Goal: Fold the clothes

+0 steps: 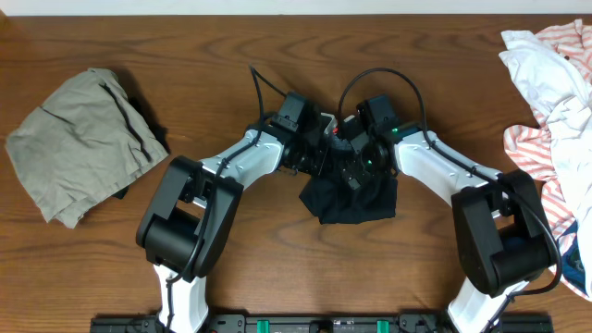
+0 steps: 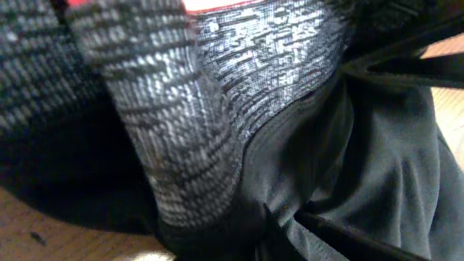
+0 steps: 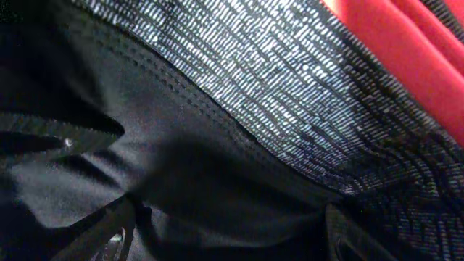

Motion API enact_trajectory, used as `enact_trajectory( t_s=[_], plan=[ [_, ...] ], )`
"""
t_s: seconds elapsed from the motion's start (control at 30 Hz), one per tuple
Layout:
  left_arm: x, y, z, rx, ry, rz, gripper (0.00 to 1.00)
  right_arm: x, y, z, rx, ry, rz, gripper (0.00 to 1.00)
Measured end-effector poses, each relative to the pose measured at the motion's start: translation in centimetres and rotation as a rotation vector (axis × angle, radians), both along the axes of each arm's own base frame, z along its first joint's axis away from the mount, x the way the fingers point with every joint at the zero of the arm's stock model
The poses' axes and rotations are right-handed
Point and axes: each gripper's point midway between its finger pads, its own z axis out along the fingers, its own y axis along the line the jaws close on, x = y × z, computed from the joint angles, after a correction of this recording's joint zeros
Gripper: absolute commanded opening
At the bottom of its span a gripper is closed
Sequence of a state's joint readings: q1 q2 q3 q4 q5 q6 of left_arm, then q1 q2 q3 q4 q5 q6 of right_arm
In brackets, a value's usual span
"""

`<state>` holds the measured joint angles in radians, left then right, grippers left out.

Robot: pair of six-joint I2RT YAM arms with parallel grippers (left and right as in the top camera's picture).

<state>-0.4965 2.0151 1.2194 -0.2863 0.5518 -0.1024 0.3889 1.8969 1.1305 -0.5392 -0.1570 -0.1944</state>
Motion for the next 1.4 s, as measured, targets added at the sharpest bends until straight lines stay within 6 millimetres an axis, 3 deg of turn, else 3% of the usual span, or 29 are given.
enact_trajectory(
  t_s=[0.23, 0.37, 0.43, 0.53, 0.63, 0.73, 0.9, 1.1, 1.23, 1.4],
  plan=[
    [0.0, 0.4, 0.0, -0.006, 0.016, 0.008, 0.06, -0.1, 0.0, 0.3, 0.0, 0.005, -0.003, 0.8],
    [-0.3, 2.8, -0.3, 0.047, 0.073, 0.052, 0.06, -0.9, 0.1, 1.6, 0.02, 0.022, -0.004, 0.84],
    [-0.3, 4.6, 0.0, 0.098, 0.081, 0.079, 0.06, -0.8, 0.0, 3.2, 0.034, -0.001, -0.009, 0.85],
    [0.0, 8.3, 1.0, 0.203, 0.062, 0.131, 0.06, 0.3, -0.7, 7.8, 0.076, -0.11, -0.039, 0.86],
    [0.9, 11.5, 3.2, 0.262, 0.005, 0.182, 0.06, 1.2, -1.7, 12.5, 0.115, -0.22, -0.073, 0.86],
    [1.5, 14.1, 5.8, 0.287, -0.059, 0.228, 0.06, 0.9, -2.6, 15.2, 0.132, -0.274, -0.095, 0.86],
    [1.8, 18.7, 8.7, 0.334, -0.108, 0.313, 0.06, 0.0, -3.3, 15.6, 0.125, -0.254, -0.11, 0.86],
    [1.7, 24.2, 8.8, 0.423, -0.092, 0.405, 0.06, -0.4, -3.6, 15.3, 0.113, -0.234, -0.113, 0.86],
    [1.8, 26.3, 8.8, 0.448, -0.088, 0.447, 0.06, -0.4, -3.6, 15.2, 0.108, -0.232, -0.114, 0.86],
    [1.8, 26.8, 8.8, 0.458, -0.089, 0.455, 0.06, -0.4, -3.7, 15.2, 0.105, -0.234, -0.116, 0.86]
  ],
)
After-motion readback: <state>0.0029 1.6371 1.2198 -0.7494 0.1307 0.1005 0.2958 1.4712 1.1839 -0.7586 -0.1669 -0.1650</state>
